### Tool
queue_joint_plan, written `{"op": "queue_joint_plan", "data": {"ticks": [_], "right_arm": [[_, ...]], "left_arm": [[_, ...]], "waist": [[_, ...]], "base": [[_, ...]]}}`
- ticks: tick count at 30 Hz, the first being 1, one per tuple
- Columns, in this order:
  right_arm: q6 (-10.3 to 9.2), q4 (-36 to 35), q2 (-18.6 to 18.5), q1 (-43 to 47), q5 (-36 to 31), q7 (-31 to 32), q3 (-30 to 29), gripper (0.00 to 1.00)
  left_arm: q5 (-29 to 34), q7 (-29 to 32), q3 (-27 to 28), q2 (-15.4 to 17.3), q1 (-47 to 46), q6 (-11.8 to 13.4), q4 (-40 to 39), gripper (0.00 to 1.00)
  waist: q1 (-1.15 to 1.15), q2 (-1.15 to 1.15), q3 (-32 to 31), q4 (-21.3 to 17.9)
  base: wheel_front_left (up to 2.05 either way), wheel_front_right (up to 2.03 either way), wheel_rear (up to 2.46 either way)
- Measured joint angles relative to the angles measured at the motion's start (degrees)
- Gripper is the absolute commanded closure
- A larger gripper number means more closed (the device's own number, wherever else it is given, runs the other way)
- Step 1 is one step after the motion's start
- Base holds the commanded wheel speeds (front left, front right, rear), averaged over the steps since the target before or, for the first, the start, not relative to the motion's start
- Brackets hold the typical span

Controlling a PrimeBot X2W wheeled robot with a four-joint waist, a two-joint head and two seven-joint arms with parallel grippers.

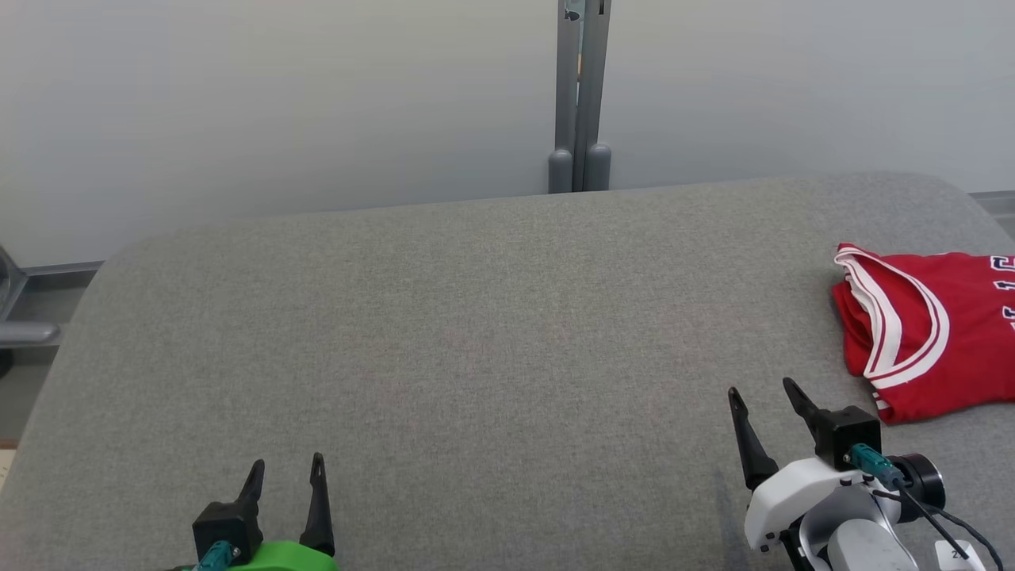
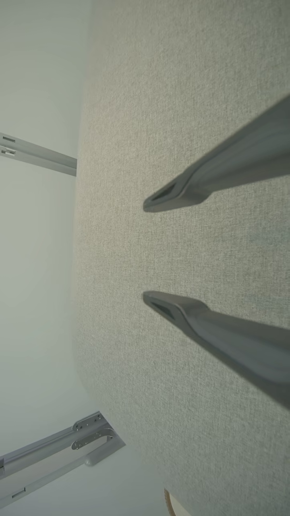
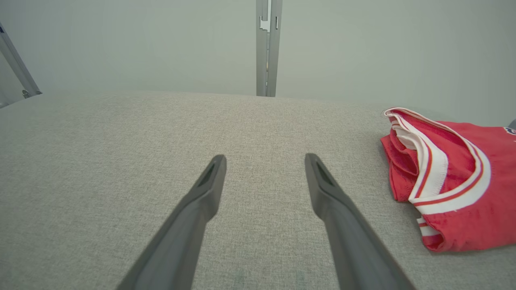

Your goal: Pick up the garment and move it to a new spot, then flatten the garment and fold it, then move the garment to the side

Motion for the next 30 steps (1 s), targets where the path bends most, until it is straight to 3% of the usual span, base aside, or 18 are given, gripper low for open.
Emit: {"op": "queue_joint_plan", "data": {"ticks": [30], "right_arm": [[0.01,2.1,0.2,0.2,0.9,0.1,1.7,0.0]], "left_arm": [[-0.4,0.0,-0.9,-0.2,0.2,-0.4,1.3,0.0]], "waist": [[0.0,0.0,2.8,-0.1]], "base": [[0.0,0.0,0.0]]}}
